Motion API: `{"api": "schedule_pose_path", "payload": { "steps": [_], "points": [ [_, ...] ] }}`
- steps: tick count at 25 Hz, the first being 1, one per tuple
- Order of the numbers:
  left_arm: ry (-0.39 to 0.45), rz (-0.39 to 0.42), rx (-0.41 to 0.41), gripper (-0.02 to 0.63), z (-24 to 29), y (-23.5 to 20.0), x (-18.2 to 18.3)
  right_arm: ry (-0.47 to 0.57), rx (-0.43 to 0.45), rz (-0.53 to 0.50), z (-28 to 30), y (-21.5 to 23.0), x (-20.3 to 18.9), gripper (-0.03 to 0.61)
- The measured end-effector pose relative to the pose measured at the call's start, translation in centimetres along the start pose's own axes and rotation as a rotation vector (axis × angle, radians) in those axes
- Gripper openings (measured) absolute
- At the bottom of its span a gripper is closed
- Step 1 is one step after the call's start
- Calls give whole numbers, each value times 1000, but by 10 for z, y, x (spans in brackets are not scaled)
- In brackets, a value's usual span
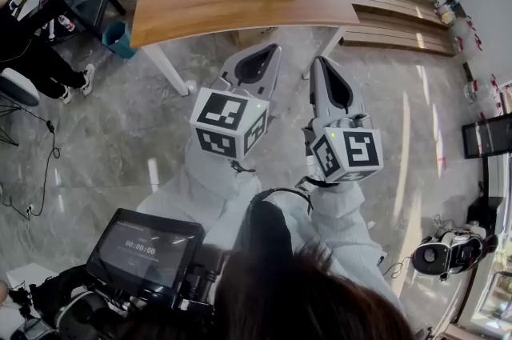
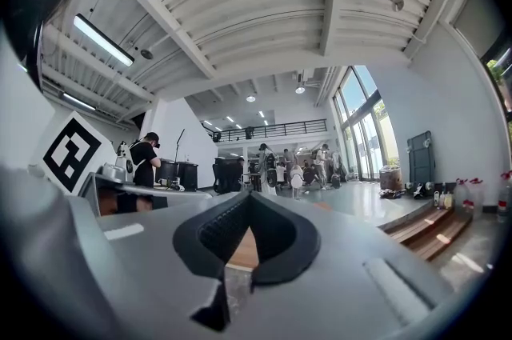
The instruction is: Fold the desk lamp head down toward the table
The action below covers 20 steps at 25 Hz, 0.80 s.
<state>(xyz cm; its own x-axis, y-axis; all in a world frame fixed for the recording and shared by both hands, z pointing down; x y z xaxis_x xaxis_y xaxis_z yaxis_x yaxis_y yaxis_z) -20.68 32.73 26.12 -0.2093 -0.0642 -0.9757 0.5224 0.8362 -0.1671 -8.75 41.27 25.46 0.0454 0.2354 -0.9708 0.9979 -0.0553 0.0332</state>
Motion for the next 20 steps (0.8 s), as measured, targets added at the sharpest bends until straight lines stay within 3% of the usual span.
{"api": "schedule_pose_path", "payload": {
  "steps": [8,20],
  "points": [
    [-32,-16,37,-3,65,-49,-22,-63,-3,24,60,48,-40,2],
    [-30,-18,21,-3,267,-192,-20,-74,-47,18,275,171,-76,2]
  ]
}}
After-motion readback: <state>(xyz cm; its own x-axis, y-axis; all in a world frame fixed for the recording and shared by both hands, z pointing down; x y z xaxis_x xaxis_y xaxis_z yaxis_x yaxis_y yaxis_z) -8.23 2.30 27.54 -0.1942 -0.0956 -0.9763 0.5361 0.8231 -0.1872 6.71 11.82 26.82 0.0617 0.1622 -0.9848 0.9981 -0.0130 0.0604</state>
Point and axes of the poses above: the fingertips, and each gripper's own axes: z forward along the fingers, y to its right, x out of its top, the point moved 7 cm from there along -z, backward along the fingers, and after that the axes turned 11 degrees about y, right-handed, at the moved point
